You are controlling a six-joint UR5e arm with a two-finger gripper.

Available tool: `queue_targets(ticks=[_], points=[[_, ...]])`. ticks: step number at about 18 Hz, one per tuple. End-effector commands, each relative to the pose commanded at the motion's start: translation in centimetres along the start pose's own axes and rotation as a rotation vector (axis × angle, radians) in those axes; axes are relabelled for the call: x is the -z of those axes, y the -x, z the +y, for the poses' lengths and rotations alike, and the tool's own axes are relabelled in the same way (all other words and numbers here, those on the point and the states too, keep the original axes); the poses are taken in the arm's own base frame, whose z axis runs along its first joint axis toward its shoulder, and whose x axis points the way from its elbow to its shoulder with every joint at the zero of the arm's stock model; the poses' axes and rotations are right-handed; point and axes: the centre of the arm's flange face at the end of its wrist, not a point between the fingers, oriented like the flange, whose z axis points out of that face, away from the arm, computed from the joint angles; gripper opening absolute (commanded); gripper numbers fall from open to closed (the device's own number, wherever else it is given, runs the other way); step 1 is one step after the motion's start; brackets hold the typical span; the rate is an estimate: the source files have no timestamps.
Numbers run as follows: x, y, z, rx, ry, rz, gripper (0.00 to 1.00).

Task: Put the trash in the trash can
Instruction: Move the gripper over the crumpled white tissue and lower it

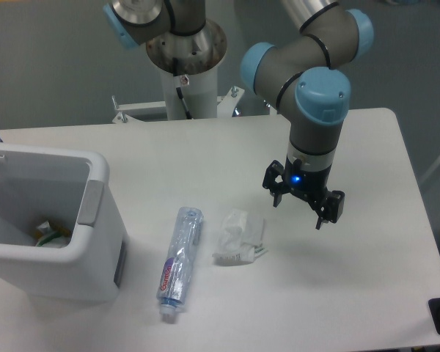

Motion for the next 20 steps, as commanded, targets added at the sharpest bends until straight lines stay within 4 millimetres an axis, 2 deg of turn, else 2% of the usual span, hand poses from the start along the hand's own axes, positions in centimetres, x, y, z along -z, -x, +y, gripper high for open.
queue_targets(ticks=[3, 6, 8, 10, 12, 14, 15, 20], points=[[-0.2, -0.3, 0.1, 0.002, 0.002, 0.004, 1.0], [-1.2, -2.0, -1.0, -0.009, 0.001, 0.025, 1.0], [-2.5, -3.7, -1.8, 0.017, -0.017, 0.0, 1.0], [-4.3, -6.7, -2.9, 0.059, -0.037, -0.02, 1.0], [-5.4, -8.7, -3.4, 0.092, -0.03, -0.004, 1.0], [-7.0, -10.8, -3.0, 0.097, -0.011, 0.029, 1.0], [-7.4, -11.3, -2.8, 0.092, -0.002, 0.035, 1.0], [-9.1, -10.8, -2.5, 0.083, 0.076, 0.013, 1.0]])
